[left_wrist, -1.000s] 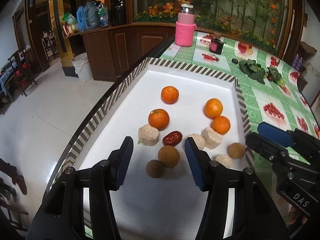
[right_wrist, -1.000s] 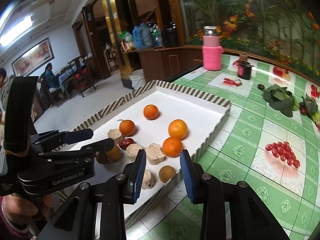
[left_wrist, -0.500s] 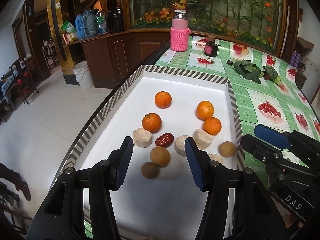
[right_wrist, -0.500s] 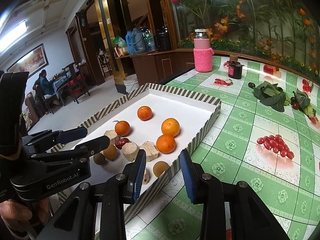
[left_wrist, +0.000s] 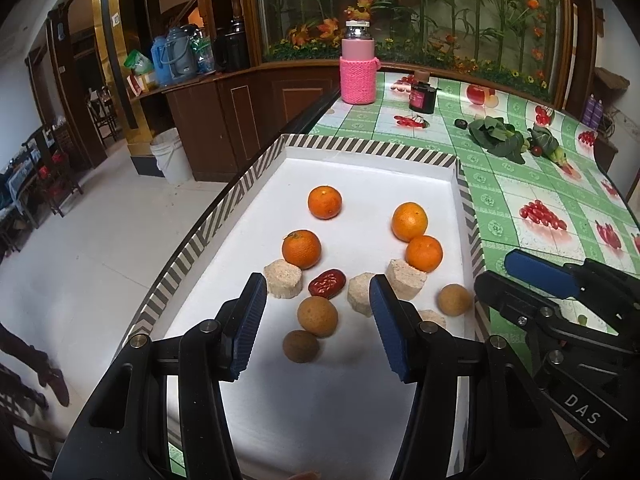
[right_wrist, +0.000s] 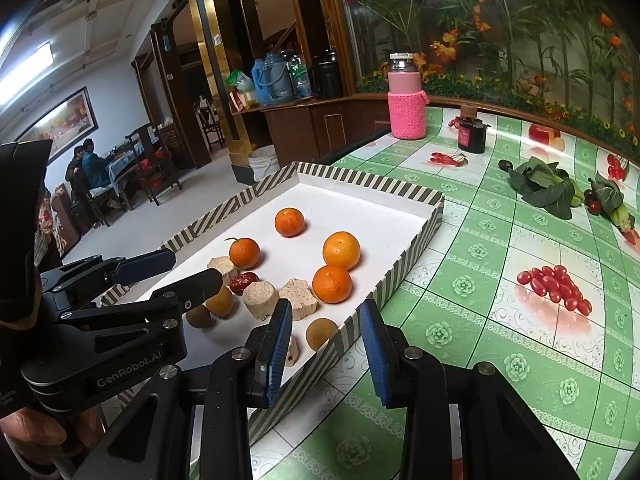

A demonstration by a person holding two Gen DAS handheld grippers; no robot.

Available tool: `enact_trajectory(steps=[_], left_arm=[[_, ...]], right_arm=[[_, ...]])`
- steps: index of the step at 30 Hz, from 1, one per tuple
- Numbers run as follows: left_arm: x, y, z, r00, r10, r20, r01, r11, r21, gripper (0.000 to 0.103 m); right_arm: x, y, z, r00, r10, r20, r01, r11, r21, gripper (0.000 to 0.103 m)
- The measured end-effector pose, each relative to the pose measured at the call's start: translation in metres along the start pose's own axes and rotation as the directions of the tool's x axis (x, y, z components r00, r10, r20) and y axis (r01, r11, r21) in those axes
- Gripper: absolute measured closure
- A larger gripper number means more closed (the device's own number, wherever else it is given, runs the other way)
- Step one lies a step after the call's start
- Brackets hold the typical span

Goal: Organize fruits

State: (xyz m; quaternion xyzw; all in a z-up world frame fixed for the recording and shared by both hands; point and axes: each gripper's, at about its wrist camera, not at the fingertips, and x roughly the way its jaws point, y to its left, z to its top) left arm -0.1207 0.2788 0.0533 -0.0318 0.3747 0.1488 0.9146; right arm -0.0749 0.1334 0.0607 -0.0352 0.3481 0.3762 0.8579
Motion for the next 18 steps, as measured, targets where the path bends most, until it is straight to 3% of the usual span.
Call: enact_trajectory(steps=[18], left_arm=[[0.0015, -0.009, 0.003, 0.999, 0.034, 0.019, -0.034, 0.999, 0.015, 0.049]], right_arm=[[0.0046, -0.0098, -0.0011, 1.0, 0.012, -0.01, -0.012, 0.999, 0.033, 0.069]])
